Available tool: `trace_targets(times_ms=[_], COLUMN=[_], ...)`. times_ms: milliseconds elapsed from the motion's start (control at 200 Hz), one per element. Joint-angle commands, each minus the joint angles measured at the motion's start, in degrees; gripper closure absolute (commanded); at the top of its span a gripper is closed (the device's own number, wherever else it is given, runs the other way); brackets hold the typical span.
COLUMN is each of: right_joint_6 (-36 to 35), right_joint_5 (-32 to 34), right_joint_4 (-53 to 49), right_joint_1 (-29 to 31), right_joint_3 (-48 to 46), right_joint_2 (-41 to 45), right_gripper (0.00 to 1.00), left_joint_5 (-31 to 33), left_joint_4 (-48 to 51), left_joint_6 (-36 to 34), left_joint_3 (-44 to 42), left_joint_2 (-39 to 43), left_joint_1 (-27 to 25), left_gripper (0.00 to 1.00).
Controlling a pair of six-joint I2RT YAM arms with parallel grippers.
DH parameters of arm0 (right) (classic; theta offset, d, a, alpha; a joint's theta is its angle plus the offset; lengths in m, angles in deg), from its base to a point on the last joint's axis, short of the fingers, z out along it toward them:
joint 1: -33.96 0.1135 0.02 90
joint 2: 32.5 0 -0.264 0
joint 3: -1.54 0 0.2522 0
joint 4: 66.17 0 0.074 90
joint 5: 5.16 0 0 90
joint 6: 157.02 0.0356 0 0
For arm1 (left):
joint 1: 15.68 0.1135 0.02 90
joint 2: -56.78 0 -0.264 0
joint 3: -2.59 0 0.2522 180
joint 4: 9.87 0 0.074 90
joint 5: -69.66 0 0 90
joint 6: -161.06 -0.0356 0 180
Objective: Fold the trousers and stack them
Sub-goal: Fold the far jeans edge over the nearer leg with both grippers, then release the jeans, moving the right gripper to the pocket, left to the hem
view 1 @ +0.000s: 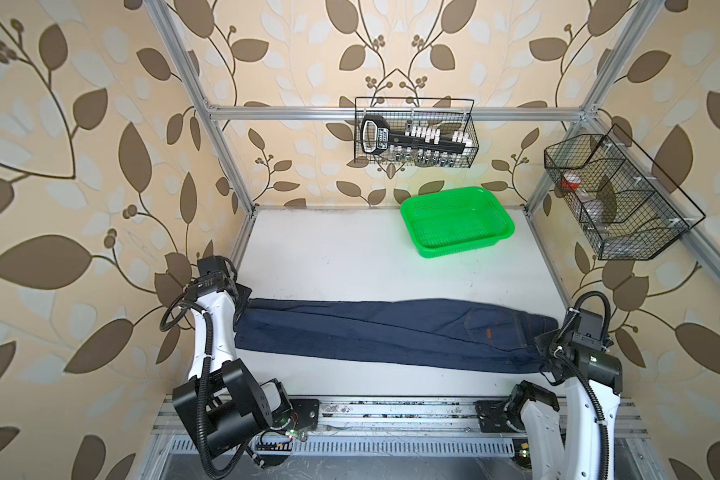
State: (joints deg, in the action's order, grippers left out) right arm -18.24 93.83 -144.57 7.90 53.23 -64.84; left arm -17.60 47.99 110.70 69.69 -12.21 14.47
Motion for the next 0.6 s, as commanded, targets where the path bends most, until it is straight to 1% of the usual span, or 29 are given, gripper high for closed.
trace_targets(times_ms=[0, 150, 330, 410, 485, 595], right_joint_6=[-0.6, -0.3, 0.9, 1.1, 1.2, 1.2], right_joint_5=[4.2, 5.9, 6.3, 6.5, 6.5, 6.5], right_joint_4=[-1.6, -2.1, -1.8, -1.7, -1.6, -2.2], right_joint_1=[-0.2, -0.3, -0.3, -0.4, -0.4, -0.4], right_joint_3=[-0.2, 0.9, -0.5, -0.6, -0.6, -0.2], right_joint_2=[-0.5, -0.8, -1.6, -2.0, -2.0, -1.4], right_gripper=[1.0, 1.0, 1.0, 0.95, 0.84, 0.83], left_joint_5=[-0.2, -0.2, -0.3, -0.5, -1.3, -2.7], left_joint_4=[-3.3, -4.7, -5.9, -6.4, -7.2, -7.5], left_joint_6=[-2.4, -3.6, -4.6, -4.4, -4.3, -3.9], left_joint_3=[-1.8, -4.3, -5.6, -6.9, -7.9, -8.3], left_joint_2=[1.4, 1.9, -0.4, -1.0, -1.0, -1.3], left_joint_1=[1.2, 3.5, 4.0, 4.0, 4.0, 4.0], left_gripper=[1.0, 1.0, 1.0, 1.0, 1.0, 0.99])
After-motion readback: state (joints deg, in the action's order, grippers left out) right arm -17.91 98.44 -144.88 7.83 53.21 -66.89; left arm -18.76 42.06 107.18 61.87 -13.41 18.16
